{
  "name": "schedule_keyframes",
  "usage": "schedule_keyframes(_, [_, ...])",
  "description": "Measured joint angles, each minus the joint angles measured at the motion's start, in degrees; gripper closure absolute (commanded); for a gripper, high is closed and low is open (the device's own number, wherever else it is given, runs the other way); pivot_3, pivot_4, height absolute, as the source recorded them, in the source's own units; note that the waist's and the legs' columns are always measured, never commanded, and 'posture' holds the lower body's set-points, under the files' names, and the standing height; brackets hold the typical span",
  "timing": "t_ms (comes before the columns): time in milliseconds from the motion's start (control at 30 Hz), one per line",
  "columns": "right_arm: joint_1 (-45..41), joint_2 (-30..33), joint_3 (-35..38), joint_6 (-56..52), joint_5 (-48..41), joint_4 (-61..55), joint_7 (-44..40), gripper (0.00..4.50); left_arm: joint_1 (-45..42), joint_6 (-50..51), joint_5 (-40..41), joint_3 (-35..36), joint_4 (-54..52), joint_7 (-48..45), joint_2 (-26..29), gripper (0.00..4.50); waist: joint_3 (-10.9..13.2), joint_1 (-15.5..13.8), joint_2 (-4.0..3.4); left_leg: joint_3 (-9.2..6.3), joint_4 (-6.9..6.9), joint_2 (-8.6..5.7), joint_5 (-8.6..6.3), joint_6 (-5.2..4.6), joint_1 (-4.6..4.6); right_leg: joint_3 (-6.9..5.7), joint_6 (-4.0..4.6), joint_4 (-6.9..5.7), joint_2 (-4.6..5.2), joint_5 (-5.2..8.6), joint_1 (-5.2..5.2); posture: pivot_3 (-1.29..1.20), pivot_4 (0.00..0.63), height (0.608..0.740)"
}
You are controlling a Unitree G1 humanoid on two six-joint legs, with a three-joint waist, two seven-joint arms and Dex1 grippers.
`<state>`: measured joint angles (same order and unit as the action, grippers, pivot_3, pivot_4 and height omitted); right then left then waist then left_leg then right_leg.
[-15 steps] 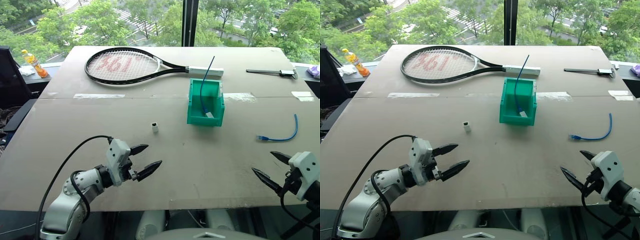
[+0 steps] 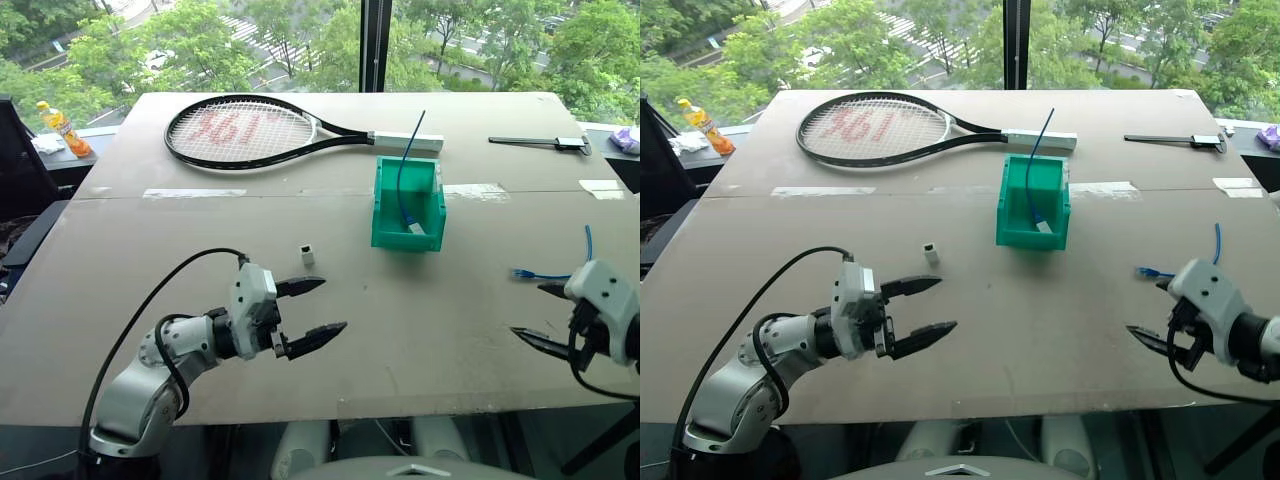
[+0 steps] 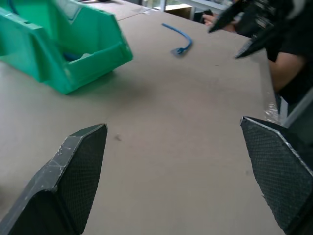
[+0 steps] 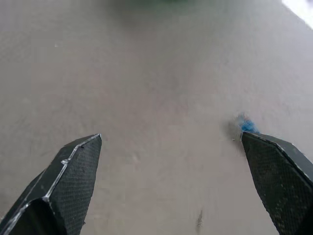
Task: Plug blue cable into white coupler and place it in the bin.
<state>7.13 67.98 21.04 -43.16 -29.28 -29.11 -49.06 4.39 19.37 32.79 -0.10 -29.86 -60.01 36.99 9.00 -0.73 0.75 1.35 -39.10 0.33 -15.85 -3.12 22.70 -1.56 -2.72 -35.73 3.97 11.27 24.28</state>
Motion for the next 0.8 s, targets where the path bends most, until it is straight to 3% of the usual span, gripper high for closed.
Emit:
schedule_keyframes(267, [-24.49, 2.39, -25.91, 6.62, 11.76, 25.16, -12.92, 0.00, -2.01, -2.56, -0.06, -2.23, 0.18, -2.74, -0.15, 0.04, 0.21, -0.09, -0.02, 0.05, 0.05, -0.07, -0.04, -0.08, 0.30, 0.02, 0.19, 0.30, -0.01, -0.12, 0.09, 0.00, 0.150, 0.740])
schedule_keyframes(433, [-32.22, -1.66, -32.79, 12.27, 18.26, 36.39, -17.20, 0.00, -1.82, -2.70, -0.06, -2.76, 0.13, -2.21, -0.48, 0.04, 0.28, 0.04, -0.03, 0.12, 0.04, -0.08, -0.06, -0.12, 0.26, 0.08, 0.17, 0.27, -0.02, -0.13, 0.08, 0.00, 0.150, 0.740])
schedule_keyframes(533, [-35.48, -4.23, -35.10, 16.37, 21.86, 42.95, -18.89, 0.86, -1.70, -2.75, -0.05, -2.75, 0.09, -1.76, -0.56, 0.00, 0.29, -0.09, -0.06, 0.10, 0.03, -0.08, -0.06, -0.13, 0.22, 0.07, 0.18, 0.17, -0.03, -0.13, 0.07, 0.00, 0.150, 0.740])
schedule_keyframes(667, [-37.43, -6.03, -36.79, 20.63, 24.48, 48.08, -21.44, 2.69, -2.00, -2.70, -0.05, -2.75, 0.10, -0.99, -0.62, 0.00, 0.30, -0.05, -0.06, 0.08, -0.01, -0.08, -0.06, -0.12, 0.13, 0.07, 0.18, 0.13, -0.04, -0.13, -0.02, 0.00, 0.150, 0.740])
schedule_keyframes(700, [-37.85, -6.47, -36.92, 22.01, 24.98, 49.28, -22.24, 3.34, -2.36, -2.70, -0.04, -2.75, 0.10, -0.91, -0.64, 0.00, 0.29, -0.03, -0.05, 0.07, -0.05, -0.08, -0.06, -0.13, 0.08, 0.06, 0.18, 0.13, -0.05, -0.13, -0.08, 0.00, 0.150, 0.740])
schedule_keyframes(800, [-38.37, -6.50, -37.44, 24.43, 26.62, 50.88, -23.29, 4.45, -2.57, -2.64, -0.04, -2.75, 0.10, -0.46, -0.66, 0.00, 0.28, -0.01, -0.04, 0.09, -0.13, -0.08, -0.06, -0.13, 0.04, 0.07, 0.16, 0.13, -0.04, -0.14, -0.14, 0.00, 0.150, 0.740])
